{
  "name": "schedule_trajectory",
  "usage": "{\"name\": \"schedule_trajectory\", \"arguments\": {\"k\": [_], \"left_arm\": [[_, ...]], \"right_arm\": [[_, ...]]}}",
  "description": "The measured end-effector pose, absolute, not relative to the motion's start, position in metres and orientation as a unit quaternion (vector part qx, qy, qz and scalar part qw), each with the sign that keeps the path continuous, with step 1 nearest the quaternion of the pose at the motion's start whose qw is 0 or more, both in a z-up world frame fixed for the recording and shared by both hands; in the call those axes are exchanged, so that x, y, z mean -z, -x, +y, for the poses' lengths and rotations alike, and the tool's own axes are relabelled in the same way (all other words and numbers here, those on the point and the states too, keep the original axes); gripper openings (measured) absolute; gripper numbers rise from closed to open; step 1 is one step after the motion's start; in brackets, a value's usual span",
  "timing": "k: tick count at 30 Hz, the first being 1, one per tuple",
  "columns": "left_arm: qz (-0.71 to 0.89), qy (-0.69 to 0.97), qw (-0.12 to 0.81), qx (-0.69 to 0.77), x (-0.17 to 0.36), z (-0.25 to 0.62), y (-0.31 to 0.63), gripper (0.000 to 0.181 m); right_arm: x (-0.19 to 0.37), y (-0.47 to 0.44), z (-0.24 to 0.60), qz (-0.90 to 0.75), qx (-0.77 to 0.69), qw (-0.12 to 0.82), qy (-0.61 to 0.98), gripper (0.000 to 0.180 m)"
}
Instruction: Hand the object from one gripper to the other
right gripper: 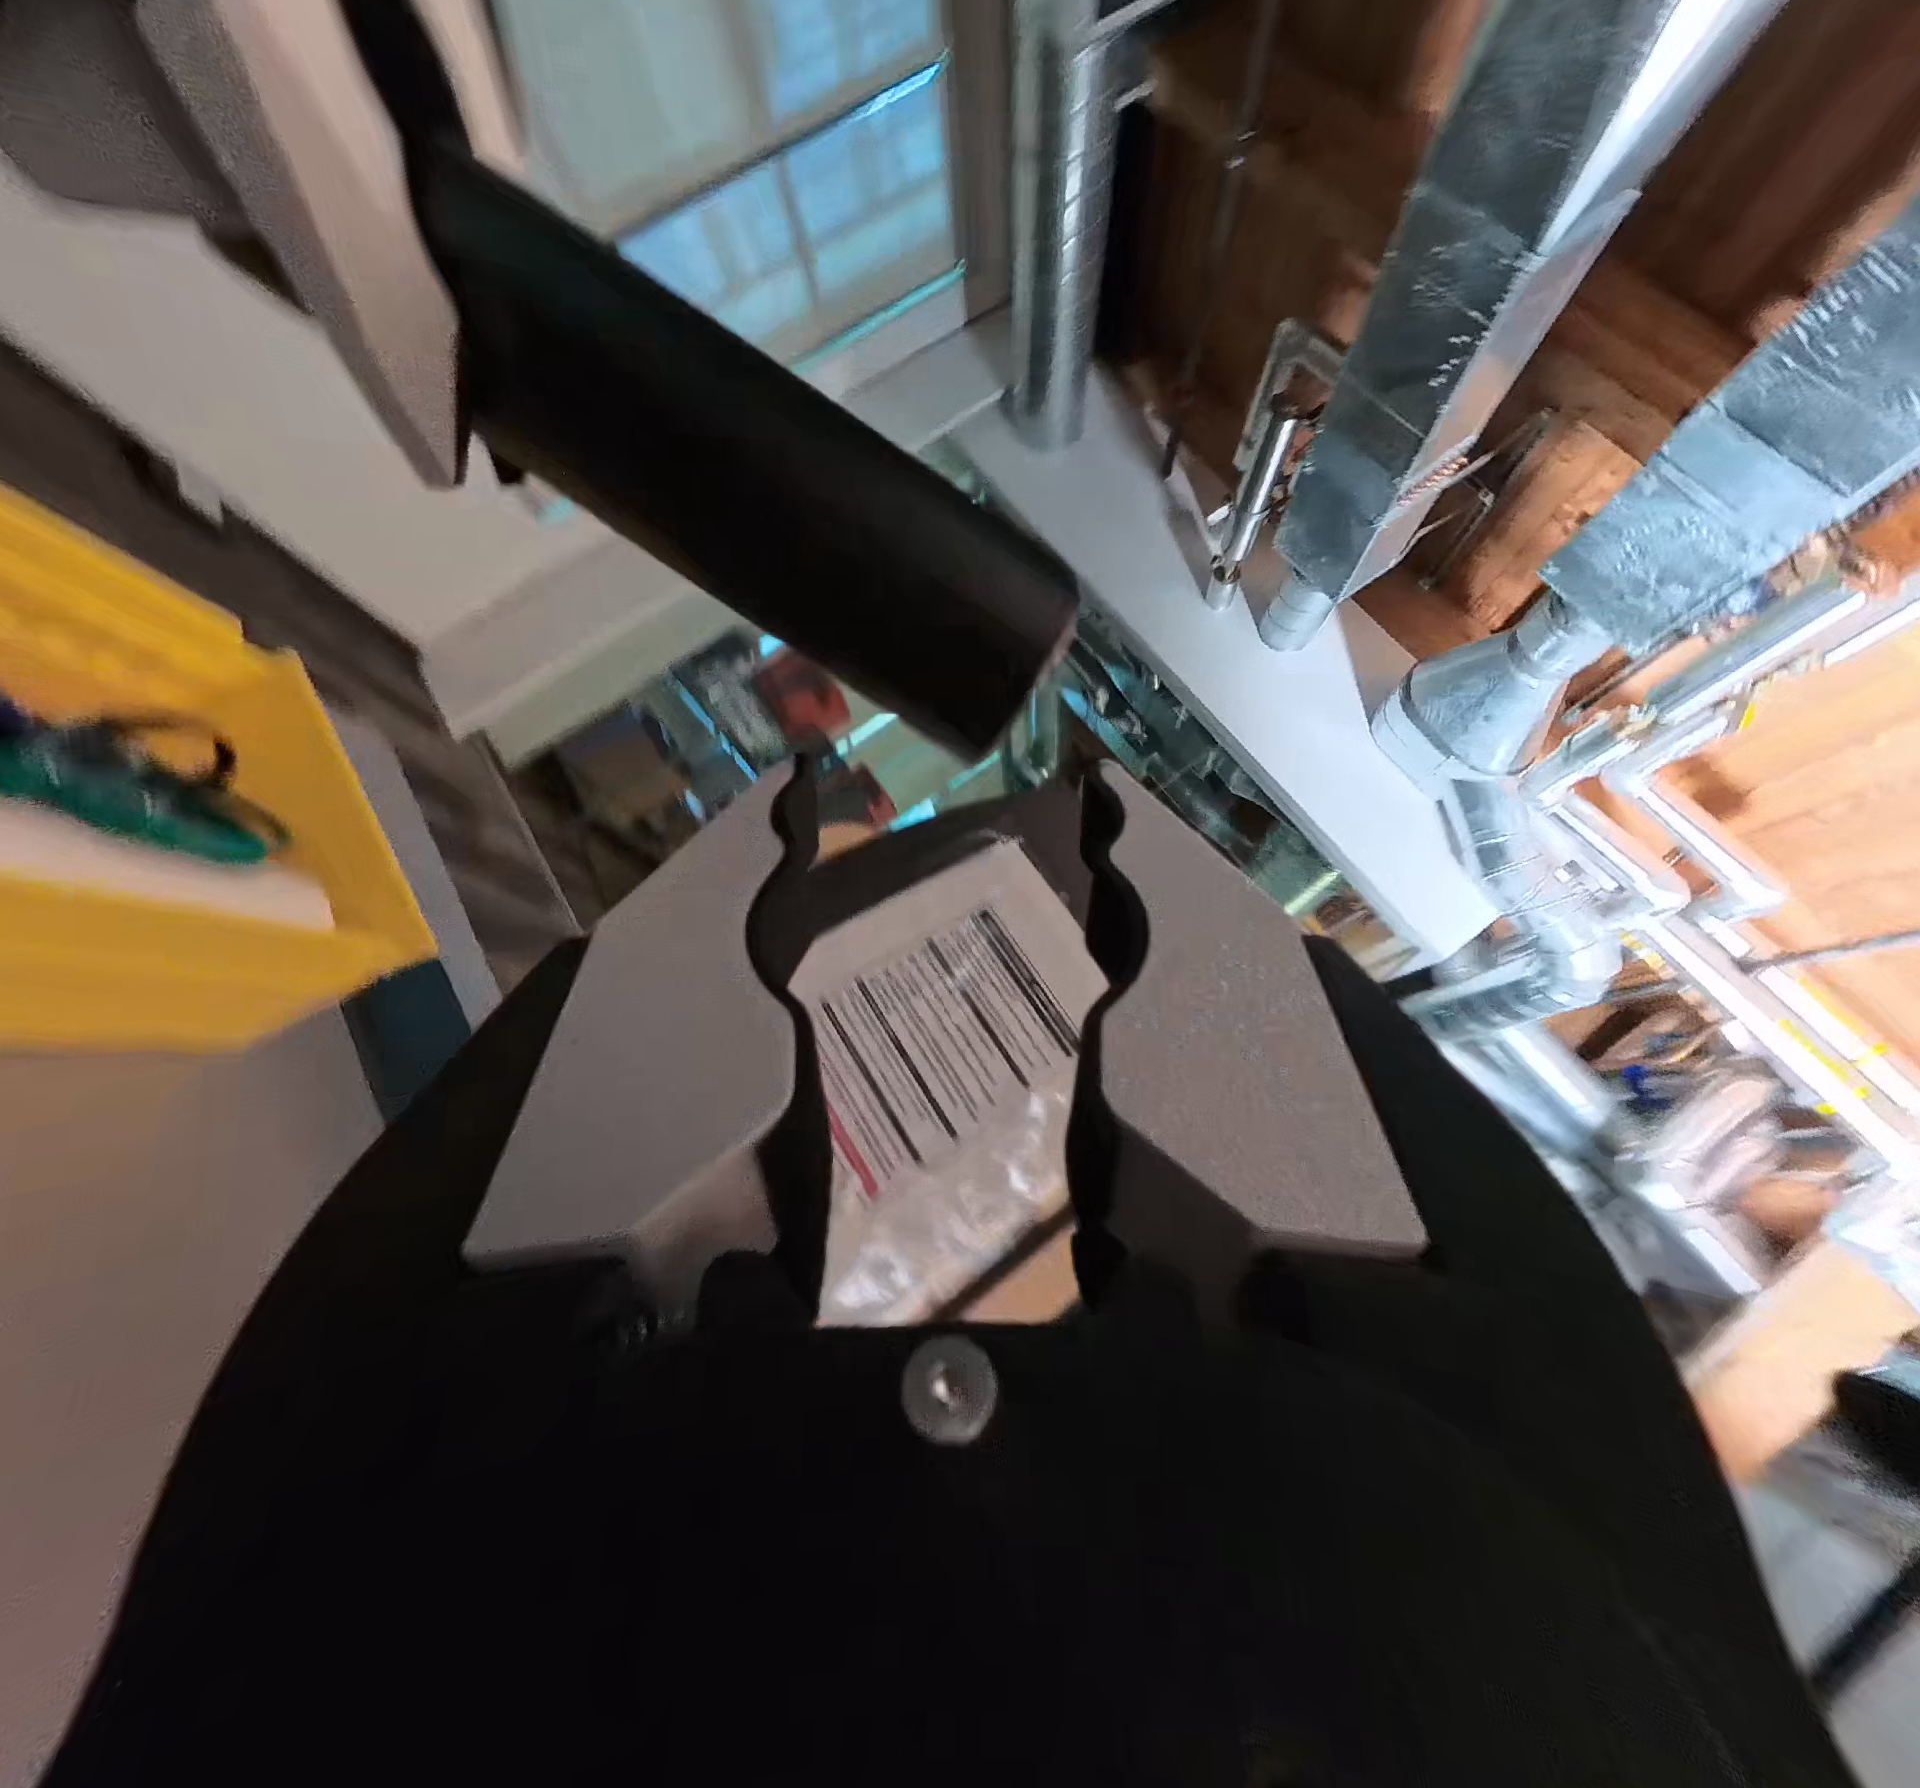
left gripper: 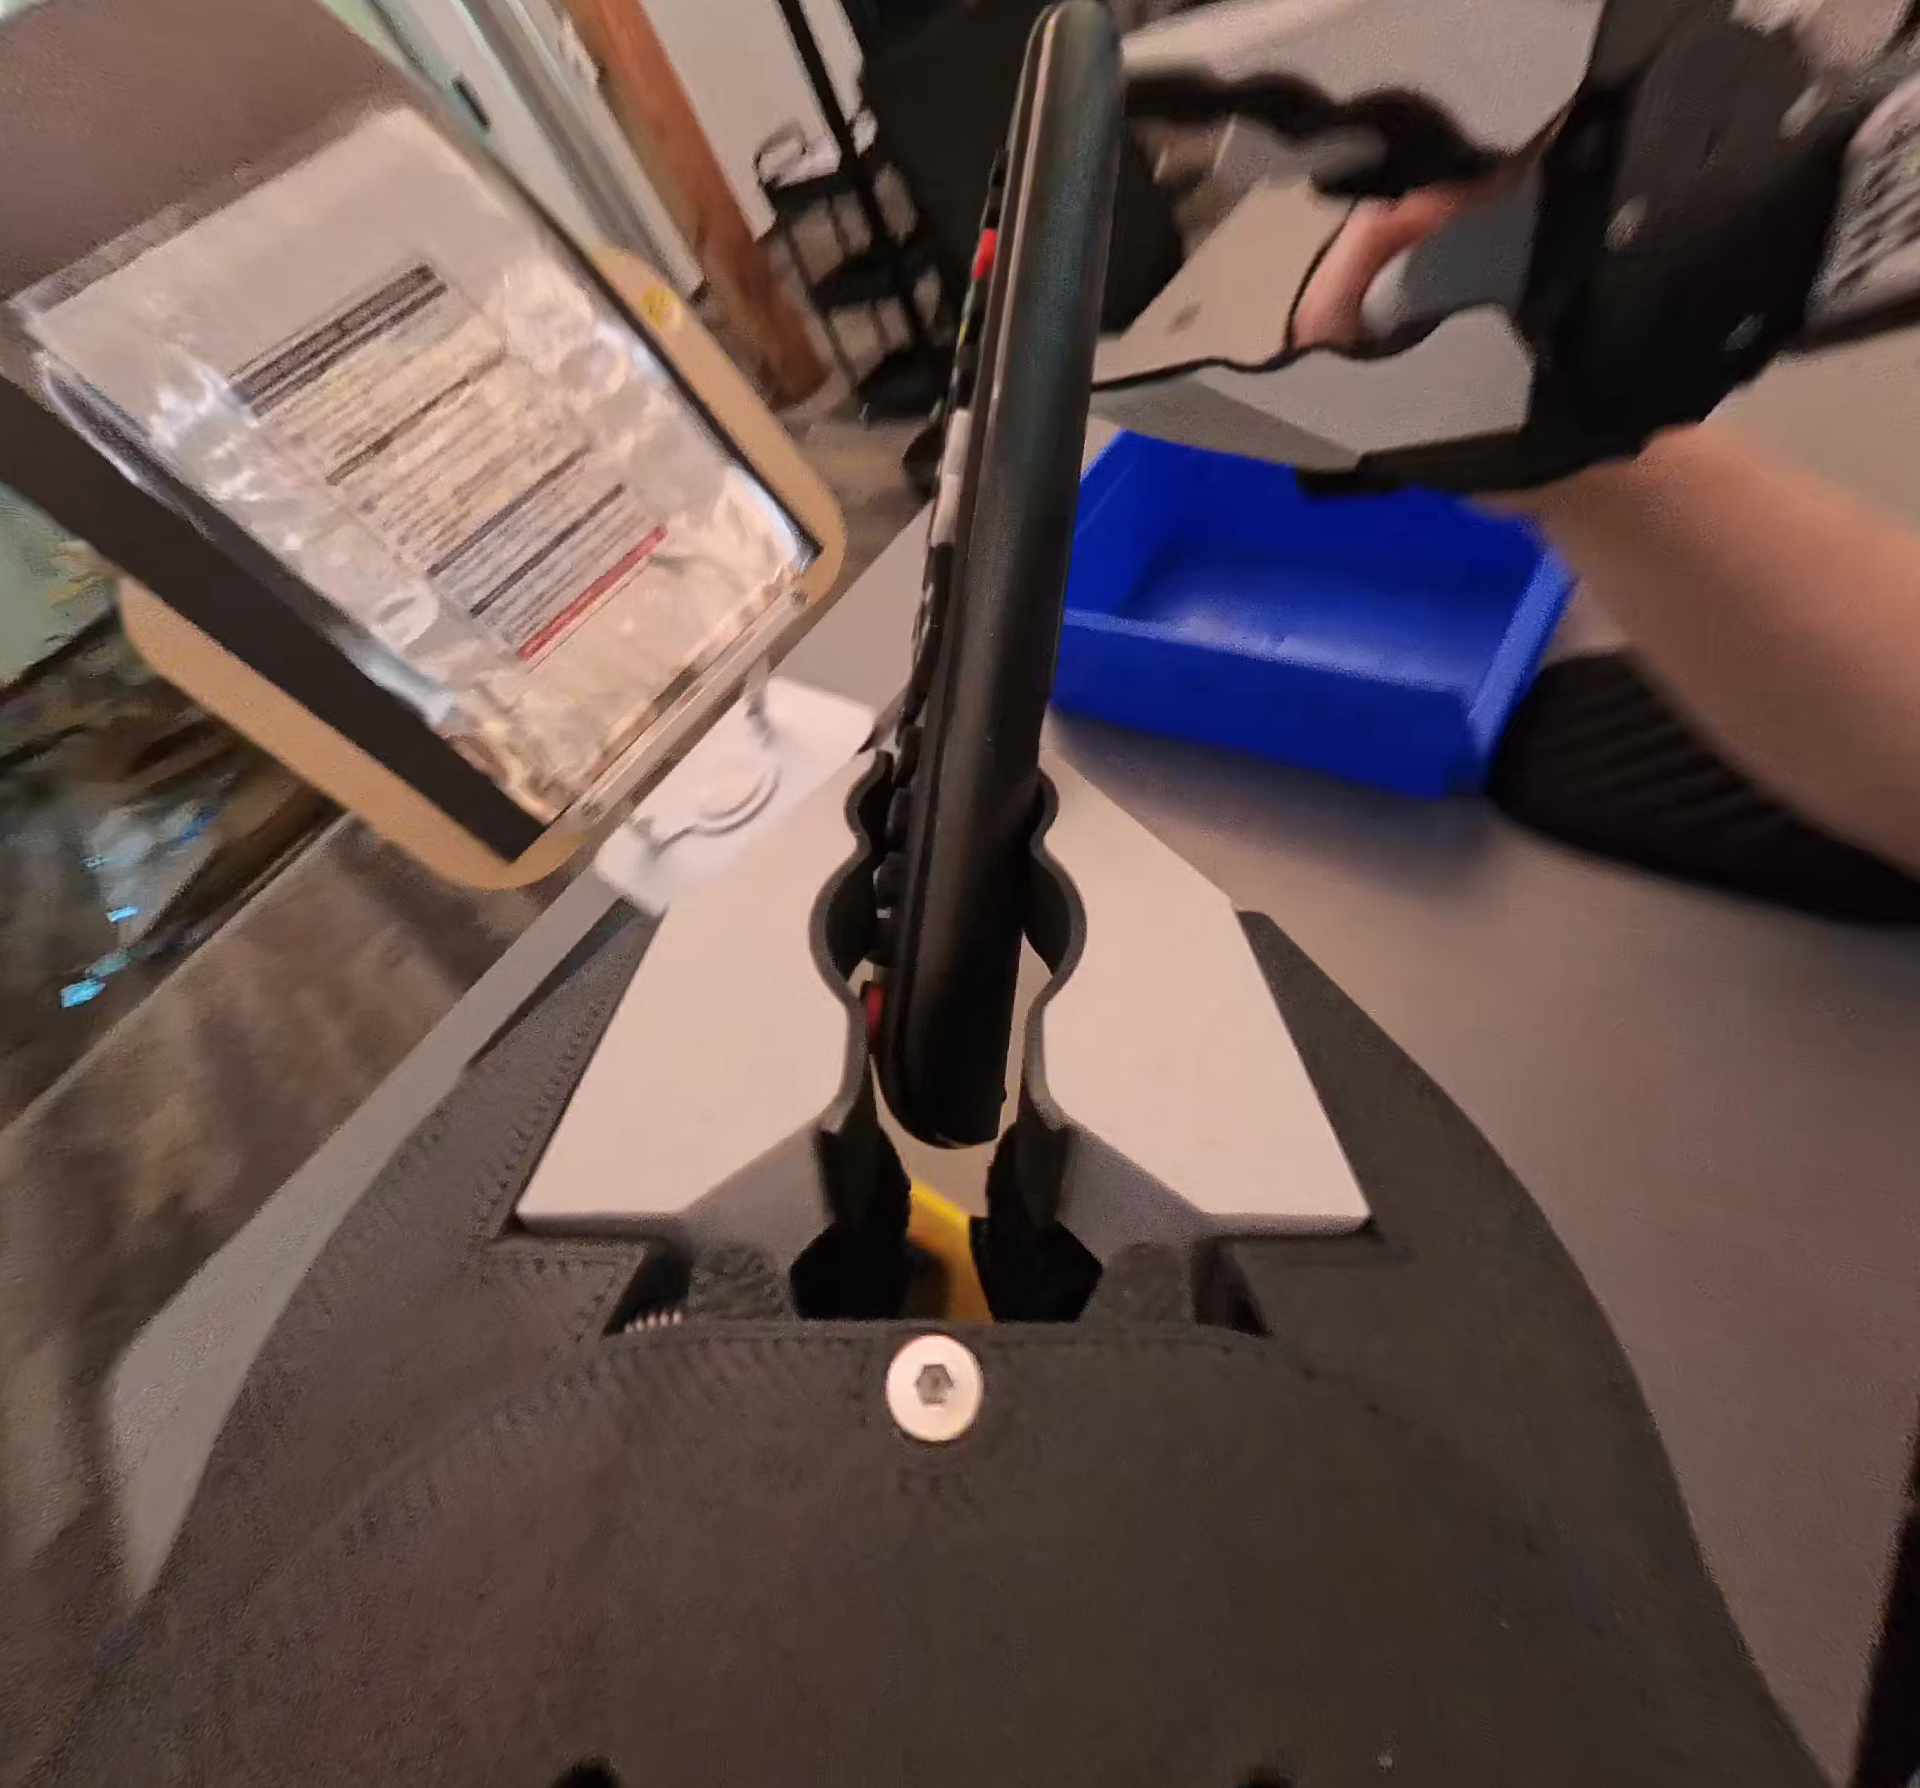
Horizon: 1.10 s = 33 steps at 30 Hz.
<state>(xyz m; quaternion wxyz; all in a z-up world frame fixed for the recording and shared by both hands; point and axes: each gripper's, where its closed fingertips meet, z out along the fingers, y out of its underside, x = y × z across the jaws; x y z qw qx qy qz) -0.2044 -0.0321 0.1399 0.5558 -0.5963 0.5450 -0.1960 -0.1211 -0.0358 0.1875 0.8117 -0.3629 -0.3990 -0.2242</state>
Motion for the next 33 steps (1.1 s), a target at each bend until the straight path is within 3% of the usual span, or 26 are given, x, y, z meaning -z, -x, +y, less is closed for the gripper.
{"name": "schedule_trajectory", "arguments": {"k": [4,5,9,13,16,19,25,33], "left_arm": [[0.514,0.562,0.55,0.343,-0.167,-0.054,0.202,0.021],[0.508,0.549,0.547,0.376,-0.174,-0.061,0.2,0.021],[0.503,0.501,0.5,0.497,-0.186,-0.087,0.186,0.021],[0.509,0.488,0.449,0.548,-0.181,-0.098,0.17,0.021],[0.51,0.498,0.434,0.551,-0.172,-0.095,0.157,0.021],[0.511,0.491,0.423,0.564,-0.168,-0.096,0.148,0.022],[0.516,0.537,0.429,0.512,-0.146,-0.071,0.152,0.083],[0.489,0.522,0.423,0.556,-0.15,-0.058,0.158,0.083]], "right_arm": [[-0.213,0.115,-0.057,-0.308,0.052,0.888,0.337,0.04],[-0.215,0.12,-0.06,-0.299,-0.023,0.891,0.341,0.045],[-0.215,0.157,-0.075,-0.302,-0.369,0.8,0.366,0.066],[-0.22,0.169,-0.091,-0.282,-0.565,0.696,0.343,0.067],[-0.216,0.17,-0.09,-0.284,-0.584,0.679,0.341,0.056],[-0.211,0.166,-0.087,-0.296,-0.562,0.692,0.343,0.022],[-0.184,0.159,-0.057,-0.297,-0.566,0.608,0.471,0.021],[-0.119,0.159,-0.044,-0.402,-0.45,0.519,0.605,0.022]]}}
